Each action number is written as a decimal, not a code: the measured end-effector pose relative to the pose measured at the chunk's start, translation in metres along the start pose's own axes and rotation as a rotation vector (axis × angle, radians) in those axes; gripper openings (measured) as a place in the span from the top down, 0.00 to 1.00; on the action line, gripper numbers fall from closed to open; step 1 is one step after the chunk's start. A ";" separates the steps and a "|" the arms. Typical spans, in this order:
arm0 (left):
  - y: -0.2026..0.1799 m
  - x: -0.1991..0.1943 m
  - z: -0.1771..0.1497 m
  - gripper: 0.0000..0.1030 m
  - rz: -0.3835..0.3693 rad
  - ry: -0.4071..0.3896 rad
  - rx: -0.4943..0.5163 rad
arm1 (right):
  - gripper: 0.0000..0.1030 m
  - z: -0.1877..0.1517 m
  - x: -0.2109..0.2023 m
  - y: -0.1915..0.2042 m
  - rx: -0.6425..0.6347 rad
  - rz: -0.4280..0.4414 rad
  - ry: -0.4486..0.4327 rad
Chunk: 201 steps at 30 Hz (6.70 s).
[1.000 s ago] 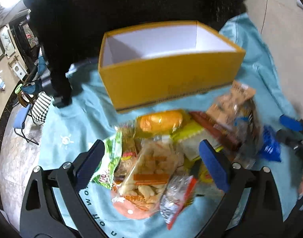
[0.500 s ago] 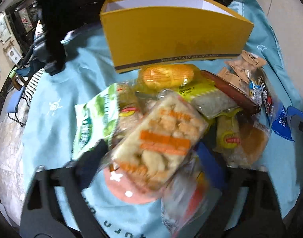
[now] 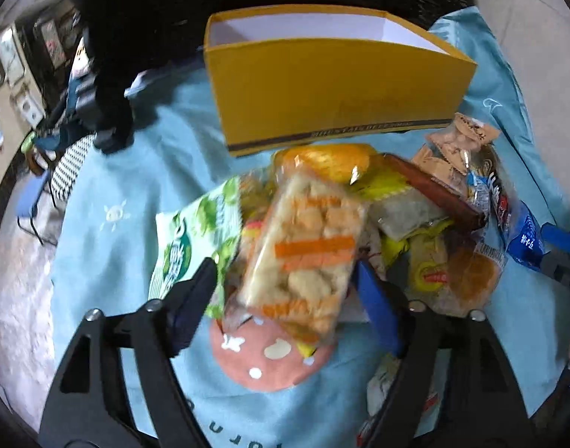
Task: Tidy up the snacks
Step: 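Grasp the clear cracker bag with the left gripper while the right gripper grasps the blue packet, then carry both held packets over the yellow box and open both grippers, then grasp the small white-and-red packet with the left gripper while the right gripper grasps the bagged bread roll, then carry both held snacks into the yellow box and open both grippers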
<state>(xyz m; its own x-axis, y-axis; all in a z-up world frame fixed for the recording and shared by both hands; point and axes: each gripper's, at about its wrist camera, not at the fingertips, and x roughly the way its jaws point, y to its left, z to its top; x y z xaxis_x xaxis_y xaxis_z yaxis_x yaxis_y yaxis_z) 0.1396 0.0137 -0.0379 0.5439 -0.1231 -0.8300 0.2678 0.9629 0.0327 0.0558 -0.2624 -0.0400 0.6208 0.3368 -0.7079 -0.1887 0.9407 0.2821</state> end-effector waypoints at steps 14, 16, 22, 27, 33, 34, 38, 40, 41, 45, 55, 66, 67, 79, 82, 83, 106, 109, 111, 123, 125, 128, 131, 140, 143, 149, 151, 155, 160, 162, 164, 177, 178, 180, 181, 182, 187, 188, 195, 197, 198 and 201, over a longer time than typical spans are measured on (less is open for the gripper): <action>0.017 -0.012 -0.011 0.55 -0.022 -0.018 -0.087 | 0.31 -0.004 0.005 -0.006 -0.148 -0.167 0.060; 0.014 -0.020 -0.015 0.55 -0.043 -0.037 -0.084 | 0.31 -0.004 0.009 -0.011 -0.159 -0.210 0.077; 0.002 -0.036 -0.020 0.55 -0.087 -0.065 -0.077 | 0.29 -0.001 0.028 -0.019 -0.171 -0.259 0.095; -0.007 -0.035 -0.024 0.55 -0.116 -0.053 -0.059 | 0.01 -0.001 0.043 -0.015 -0.269 -0.386 0.098; -0.016 -0.025 -0.024 0.55 -0.132 -0.028 -0.048 | 0.01 0.005 0.058 -0.032 -0.206 -0.258 0.162; -0.017 -0.024 -0.024 0.55 -0.136 -0.024 -0.047 | 0.11 0.005 0.061 -0.032 -0.208 -0.243 0.169; -0.015 -0.023 -0.025 0.55 -0.135 -0.018 -0.055 | 0.39 0.006 0.057 -0.025 -0.229 -0.163 0.183; -0.013 -0.020 -0.026 0.55 -0.129 -0.007 -0.067 | 0.60 0.005 0.048 -0.023 -0.212 -0.134 0.162; -0.012 -0.020 -0.025 0.55 -0.132 -0.004 -0.070 | 0.61 0.005 0.041 -0.024 -0.194 -0.138 0.142; -0.014 -0.022 -0.025 0.55 -0.136 -0.008 -0.066 | 0.62 0.002 0.023 -0.025 -0.144 -0.101 0.100; -0.022 -0.049 -0.010 0.55 -0.135 -0.065 -0.050 | 0.62 0.037 -0.044 0.012 -0.151 0.045 -0.106; -0.020 -0.061 0.098 0.55 -0.073 -0.172 -0.030 | 0.62 0.155 -0.007 0.047 -0.167 0.068 -0.194; -0.019 -0.056 0.109 0.55 -0.068 -0.170 -0.036 | 0.62 0.161 0.000 0.048 -0.159 0.066 -0.195; -0.003 0.032 0.209 0.54 -0.022 -0.081 -0.112 | 0.60 0.241 0.094 0.020 -0.066 0.018 -0.125; -0.001 0.047 0.217 0.43 -0.027 -0.081 -0.143 | 0.57 0.245 0.112 0.012 -0.044 0.005 -0.107; 0.001 0.049 0.219 0.17 -0.022 -0.093 -0.158 | 0.54 0.245 0.115 0.011 -0.035 0.000 -0.101; -0.006 -0.043 0.088 0.05 -0.035 -0.116 -0.124 | 0.33 0.111 0.020 0.007 -0.062 -0.058 -0.102; -0.008 -0.052 0.055 0.05 -0.023 -0.113 -0.128 | 0.33 0.084 0.015 0.007 -0.055 -0.064 -0.078; -0.008 -0.056 0.039 0.05 -0.011 -0.120 -0.138 | 0.33 0.064 0.013 0.008 -0.049 -0.048 -0.058; -0.033 -0.032 -0.051 0.05 -0.036 0.010 -0.137 | 0.33 -0.005 0.003 0.017 -0.020 -0.007 -0.012; -0.035 -0.025 -0.062 0.05 -0.042 0.037 -0.141 | 0.33 -0.010 0.003 0.017 -0.022 -0.006 -0.007; -0.038 -0.018 -0.071 0.05 -0.036 0.051 -0.144 | 0.33 -0.015 0.005 0.024 -0.047 -0.003 0.000; -0.042 -0.013 -0.075 0.06 -0.016 0.062 -0.133 | 0.33 -0.019 0.011 0.033 -0.075 0.018 0.011; -0.049 0.002 -0.084 0.59 -0.011 0.073 -0.084 | 0.33 -0.020 0.032 0.053 -0.106 0.039 0.060; -0.044 0.001 -0.085 0.60 -0.030 0.067 -0.092 | 0.33 -0.018 0.040 0.059 -0.105 0.012 0.064; -0.040 -0.002 -0.089 0.60 -0.047 0.059 -0.086 | 0.04 -0.012 0.055 0.062 -0.056 -0.029 0.077; -0.042 0.000 -0.088 0.60 -0.048 0.057 -0.084 | 0.04 -0.010 0.058 0.060 -0.029 -0.021 0.078; -0.042 -0.001 -0.088 0.59 -0.055 0.055 -0.086 | 0.04 -0.006 0.067 0.052 0.077 -0.072 0.110; -0.041 -0.001 -0.089 0.59 -0.057 0.051 -0.086 | 0.17 -0.011 0.081 0.062 0.063 -0.091 0.133; -0.041 -0.001 -0.089 0.59 -0.059 0.050 -0.086 | 0.26 -0.011 0.080 0.065 0.057 -0.082 0.115; -0.041 -0.001 -0.089 0.59 -0.062 0.049 -0.082 | 0.39 -0.010 0.075 0.066 0.049 -0.060 0.100; -0.037 -0.024 -0.085 0.60 -0.065 0.006 -0.089 | 0.47 -0.007 -0.003 0.055 -0.011 0.040 -0.062; -0.036 -0.031 -0.081 0.60 -0.064 -0.011 -0.086 | 0.47 -0.004 -0.010 0.054 -0.009 0.045 -0.078; -0.037 -0.042 -0.075 0.60 -0.057 -0.039 -0.077 | 0.47 0.002 -0.016 0.056 -0.014 0.048 -0.104; -0.037 -0.049 -0.069 0.60 -0.059 -0.059 -0.071 | 0.47 0.007 -0.022 0.056 -0.019 0.049 -0.123; -0.037 -0.056 -0.062 0.60 -0.063 -0.076 -0.068 | 0.47 0.011 -0.027 0.056 -0.024 0.051 -0.137; -0.038 -0.076 -0.020 0.60 -0.071 -0.134 -0.055 | 0.47 0.042 -0.040 0.058 -0.052 0.042 -0.208; -0.037 -0.077 -0.013 0.60 -0.077 -0.140 -0.055 | 0.47 0.048 -0.041 0.058 -0.055 0.039 -0.219; -0.027 -0.074 0.065 0.60 -0.052 -0.180 -0.065 | 0.47 0.113 -0.039 0.049 -0.075 0.016 -0.292; -0.023 -0.068 0.093 0.60 -0.050 -0.197 -0.072 | 0.47 0.134 -0.032 0.044 -0.079 0.012 -0.303; -0.021 -0.063 0.109 0.60 -0.059 -0.193 -0.080 | 0.47 0.143 -0.027 0.042 -0.078 0.010 -0.301; -0.017 -0.049 0.144 0.60 -0.062 -0.194 -0.094 | 0.47 0.171 -0.005 0.035 -0.070 -0.007 -0.291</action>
<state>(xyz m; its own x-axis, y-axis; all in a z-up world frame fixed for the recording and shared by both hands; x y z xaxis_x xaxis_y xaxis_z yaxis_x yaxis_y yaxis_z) 0.2228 -0.0313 0.0827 0.6739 -0.2184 -0.7058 0.2356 0.9690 -0.0749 0.1760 -0.2383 0.0839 0.8125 0.3134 -0.4915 -0.2290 0.9470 0.2253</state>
